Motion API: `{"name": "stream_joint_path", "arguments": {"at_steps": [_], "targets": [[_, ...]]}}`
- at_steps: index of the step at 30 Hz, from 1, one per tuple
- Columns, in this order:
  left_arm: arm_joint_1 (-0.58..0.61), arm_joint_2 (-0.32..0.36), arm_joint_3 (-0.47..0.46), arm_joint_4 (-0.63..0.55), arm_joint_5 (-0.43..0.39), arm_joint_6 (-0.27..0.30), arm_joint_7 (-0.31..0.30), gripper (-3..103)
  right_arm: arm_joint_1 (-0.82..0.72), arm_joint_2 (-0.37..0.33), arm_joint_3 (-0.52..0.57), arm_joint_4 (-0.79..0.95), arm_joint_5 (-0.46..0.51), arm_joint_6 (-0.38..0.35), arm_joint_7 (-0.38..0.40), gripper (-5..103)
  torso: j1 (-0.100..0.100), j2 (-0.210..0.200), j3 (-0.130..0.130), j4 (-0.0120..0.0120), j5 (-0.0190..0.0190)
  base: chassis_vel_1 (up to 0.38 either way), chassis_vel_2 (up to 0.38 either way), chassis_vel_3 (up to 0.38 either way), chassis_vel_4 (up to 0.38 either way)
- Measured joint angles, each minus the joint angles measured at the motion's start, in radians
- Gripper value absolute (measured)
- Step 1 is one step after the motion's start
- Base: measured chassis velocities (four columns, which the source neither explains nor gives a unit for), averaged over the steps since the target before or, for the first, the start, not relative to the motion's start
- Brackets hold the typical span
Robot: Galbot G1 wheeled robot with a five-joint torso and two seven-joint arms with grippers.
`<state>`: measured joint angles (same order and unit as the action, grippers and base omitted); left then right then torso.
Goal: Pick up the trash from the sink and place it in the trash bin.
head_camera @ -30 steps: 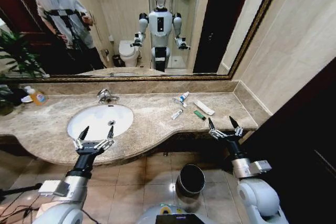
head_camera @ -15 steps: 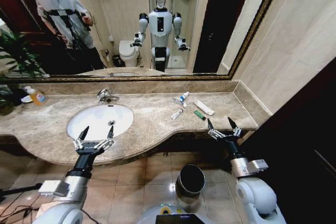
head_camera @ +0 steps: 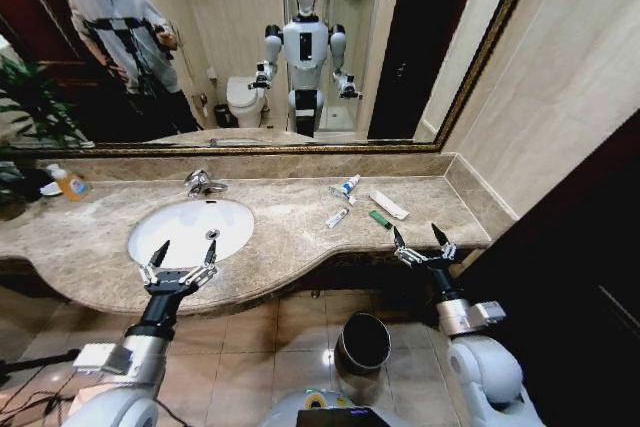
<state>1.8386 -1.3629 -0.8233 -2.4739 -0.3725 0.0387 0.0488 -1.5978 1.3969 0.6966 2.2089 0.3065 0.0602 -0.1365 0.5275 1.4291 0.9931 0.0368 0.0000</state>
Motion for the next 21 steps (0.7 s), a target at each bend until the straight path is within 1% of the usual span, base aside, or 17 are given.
{"name": "stream_joint_path", "arguments": {"at_steps": [14, 21], "targets": [[0.000, 0.000, 0.000, 0.000, 0.000, 0.000, 0.000, 100, 0.012, 0.001, -0.011, -0.004, -0.019, -0.002, -0.007, 100, 0.000, 0.000, 0.000, 0.0000, 0.0000, 0.000, 0.000, 0.000, 0.000], [0.000, 0.000, 0.000, 0.000, 0.000, 0.000, 0.000, 100, -0.004, -0.004, 0.008, -0.013, -0.011, 0.025, -0.009, 100, 0.000, 0.000, 0.000, 0.0000, 0.0000, 0.000, 0.000, 0.000, 0.000]]}}
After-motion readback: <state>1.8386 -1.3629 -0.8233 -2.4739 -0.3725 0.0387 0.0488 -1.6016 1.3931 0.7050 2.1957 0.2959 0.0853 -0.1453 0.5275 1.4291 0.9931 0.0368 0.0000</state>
